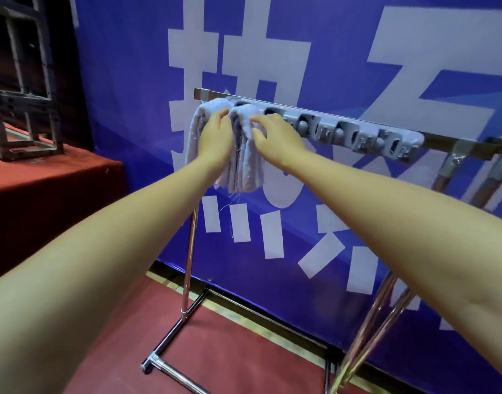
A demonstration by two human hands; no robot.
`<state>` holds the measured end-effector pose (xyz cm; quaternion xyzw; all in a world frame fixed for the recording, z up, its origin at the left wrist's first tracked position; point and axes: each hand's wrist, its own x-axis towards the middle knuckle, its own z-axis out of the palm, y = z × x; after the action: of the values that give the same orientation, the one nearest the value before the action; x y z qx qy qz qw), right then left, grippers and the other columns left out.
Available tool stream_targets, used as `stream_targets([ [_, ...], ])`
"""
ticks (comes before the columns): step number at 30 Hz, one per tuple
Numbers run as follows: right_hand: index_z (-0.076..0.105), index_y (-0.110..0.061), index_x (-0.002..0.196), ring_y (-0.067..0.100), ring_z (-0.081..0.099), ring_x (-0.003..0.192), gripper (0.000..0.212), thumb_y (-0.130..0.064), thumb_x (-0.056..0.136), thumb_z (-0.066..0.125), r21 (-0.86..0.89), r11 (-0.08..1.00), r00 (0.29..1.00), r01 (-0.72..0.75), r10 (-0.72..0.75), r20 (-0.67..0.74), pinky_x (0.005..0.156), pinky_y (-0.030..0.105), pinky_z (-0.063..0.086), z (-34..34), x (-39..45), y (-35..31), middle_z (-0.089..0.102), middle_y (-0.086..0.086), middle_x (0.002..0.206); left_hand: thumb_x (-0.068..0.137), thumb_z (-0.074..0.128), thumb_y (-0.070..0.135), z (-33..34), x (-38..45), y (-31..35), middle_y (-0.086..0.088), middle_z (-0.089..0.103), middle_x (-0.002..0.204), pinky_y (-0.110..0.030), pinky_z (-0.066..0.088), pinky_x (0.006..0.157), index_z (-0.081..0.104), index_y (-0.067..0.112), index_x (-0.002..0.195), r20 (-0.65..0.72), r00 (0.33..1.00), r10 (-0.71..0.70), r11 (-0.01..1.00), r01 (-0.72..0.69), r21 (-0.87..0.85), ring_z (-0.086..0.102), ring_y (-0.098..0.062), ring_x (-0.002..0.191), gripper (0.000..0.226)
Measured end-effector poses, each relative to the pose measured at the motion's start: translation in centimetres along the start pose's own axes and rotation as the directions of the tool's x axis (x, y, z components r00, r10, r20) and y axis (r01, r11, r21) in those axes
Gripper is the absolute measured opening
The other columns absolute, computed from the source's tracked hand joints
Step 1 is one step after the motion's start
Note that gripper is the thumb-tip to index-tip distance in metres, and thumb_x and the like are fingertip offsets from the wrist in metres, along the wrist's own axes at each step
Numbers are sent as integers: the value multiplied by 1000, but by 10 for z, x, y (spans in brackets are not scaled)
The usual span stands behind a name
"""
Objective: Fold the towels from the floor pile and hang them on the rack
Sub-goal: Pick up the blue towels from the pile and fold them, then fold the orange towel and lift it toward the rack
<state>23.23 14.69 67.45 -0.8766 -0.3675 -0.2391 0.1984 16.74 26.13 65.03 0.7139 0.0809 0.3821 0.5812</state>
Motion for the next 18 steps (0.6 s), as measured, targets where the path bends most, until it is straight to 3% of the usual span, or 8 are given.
stream_targets([
  [2, 49, -23, 135, 27, 54, 112, 40, -28, 97, 40, 71, 997, 1000, -26, 26, -3, 91, 41, 45, -10, -29, 1, 50, 9, 131, 101, 34, 22, -8, -16, 11, -1, 65, 109, -31, 52, 87, 60, 20, 121, 8, 1000, -4, 999, 4, 46, 61, -13, 97, 33],
  [4, 51, -23, 133, 20, 56, 99, 39, -25, 96, 41, 164, 985, 998, -53, 58, -24, 87, 38, 46, -21, -60, 3, 54, 5, 121, 101, 36, 17, -11, -39, 23, 3, 62, 94, -26, 51, 73, 57, 22, 114, 34, 999, -14, 1000, 14, -5, 61, -11, 90, 25],
  [8, 58, -22, 124, 15, 54, 85, 34, -17, 94, 42, 409, 905, 982, -121, 169, -83, 74, 30, 46, -42, -136, 8, 55, -2, 105, 101, 36, 14, -5, -100, 48, 1, 61, 97, -26, 52, 72, 52, 19, 117, 89, 995, 39, 997, -34, -64, 62, -12, 80, 23],
  [13, 62, -21, 112, 8, 56, 63, 26, -15, 97, 41, 641, 725, 933, -252, 358, -38, 53, 16, 43, -53, -244, 26, 63, -2, 82, 99, 35, 16, 14, -189, 50, -3, 63, 93, -25, 48, 63, 56, 19, 96, 296, 949, -111, 986, 142, -86, 59, -14, 63, 21],
  [18, 64, -21, 99, 9, 52, 56, 27, -10, 97, 40, 678, 592, 854, -436, 509, 104, 49, 22, 42, -40, -360, 63, 60, -1, 72, 93, 36, 14, 42, -274, 12, -4, 64, 79, -25, 48, 63, 56, 15, 79, 481, 818, -315, 935, 354, 11, 58, -16, 59, 24],
])
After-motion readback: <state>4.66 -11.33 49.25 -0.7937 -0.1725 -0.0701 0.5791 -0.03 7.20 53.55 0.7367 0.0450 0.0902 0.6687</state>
